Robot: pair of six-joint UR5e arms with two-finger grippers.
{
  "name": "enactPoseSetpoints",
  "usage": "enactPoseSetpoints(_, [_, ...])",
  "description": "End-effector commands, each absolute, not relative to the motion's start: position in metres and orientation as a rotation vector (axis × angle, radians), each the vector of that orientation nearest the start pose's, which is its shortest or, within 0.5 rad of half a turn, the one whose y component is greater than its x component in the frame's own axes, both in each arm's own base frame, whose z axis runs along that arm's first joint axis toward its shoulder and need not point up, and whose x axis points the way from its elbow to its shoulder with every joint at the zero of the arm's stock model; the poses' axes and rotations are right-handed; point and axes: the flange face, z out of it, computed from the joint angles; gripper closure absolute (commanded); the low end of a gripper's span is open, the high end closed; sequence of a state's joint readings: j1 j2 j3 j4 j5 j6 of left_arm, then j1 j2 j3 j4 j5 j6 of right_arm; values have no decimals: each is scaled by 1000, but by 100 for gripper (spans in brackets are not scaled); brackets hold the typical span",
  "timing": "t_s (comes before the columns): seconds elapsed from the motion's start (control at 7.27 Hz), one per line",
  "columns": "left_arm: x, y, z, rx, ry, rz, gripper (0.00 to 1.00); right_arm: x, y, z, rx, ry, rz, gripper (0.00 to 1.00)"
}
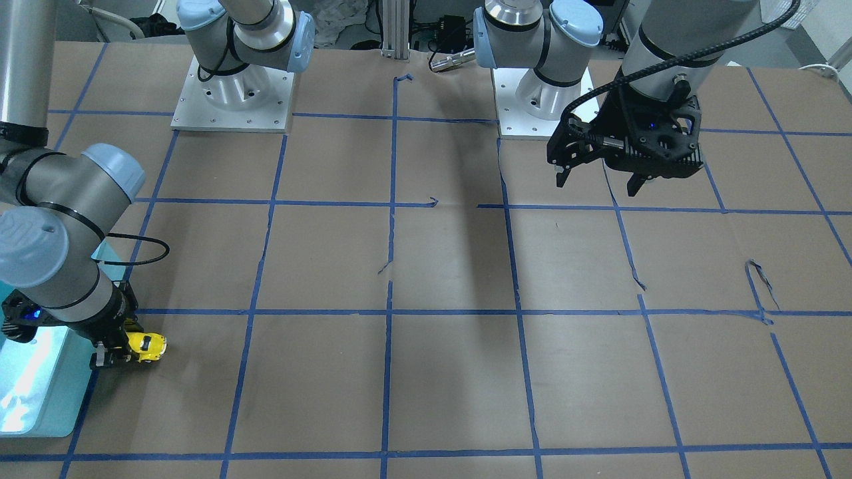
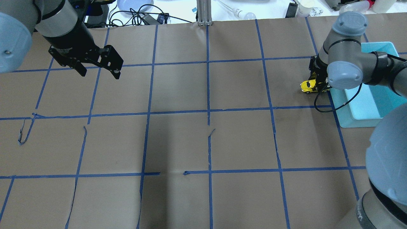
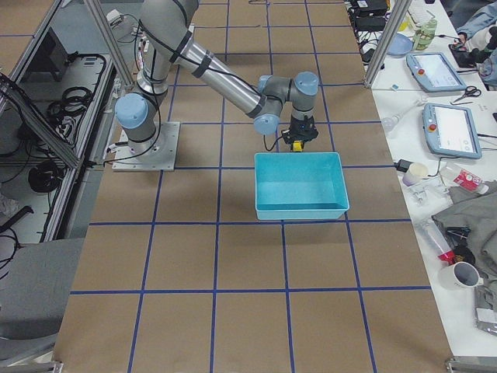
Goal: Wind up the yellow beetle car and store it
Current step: 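Lift the car with the right gripper and carry it over the tray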
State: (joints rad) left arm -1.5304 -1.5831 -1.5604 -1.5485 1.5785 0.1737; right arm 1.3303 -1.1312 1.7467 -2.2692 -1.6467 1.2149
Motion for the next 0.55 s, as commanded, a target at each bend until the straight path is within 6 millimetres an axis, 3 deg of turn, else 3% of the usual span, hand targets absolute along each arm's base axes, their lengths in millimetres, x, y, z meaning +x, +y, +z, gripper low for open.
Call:
enactPoseSetpoints(0.0, [-112, -504, 489, 211, 3123, -27, 0, -22, -619, 291, 2107, 2365, -151, 100])
enactPoseSetpoints(0.28, [-112, -504, 488, 216, 3123, -25, 0, -18, -623, 334, 2092, 2347, -52, 100])
enactPoseSetpoints(0.41, [-112, -504, 488, 213, 3123, -22, 0, -27, -629, 344, 2068, 2369, -87, 100])
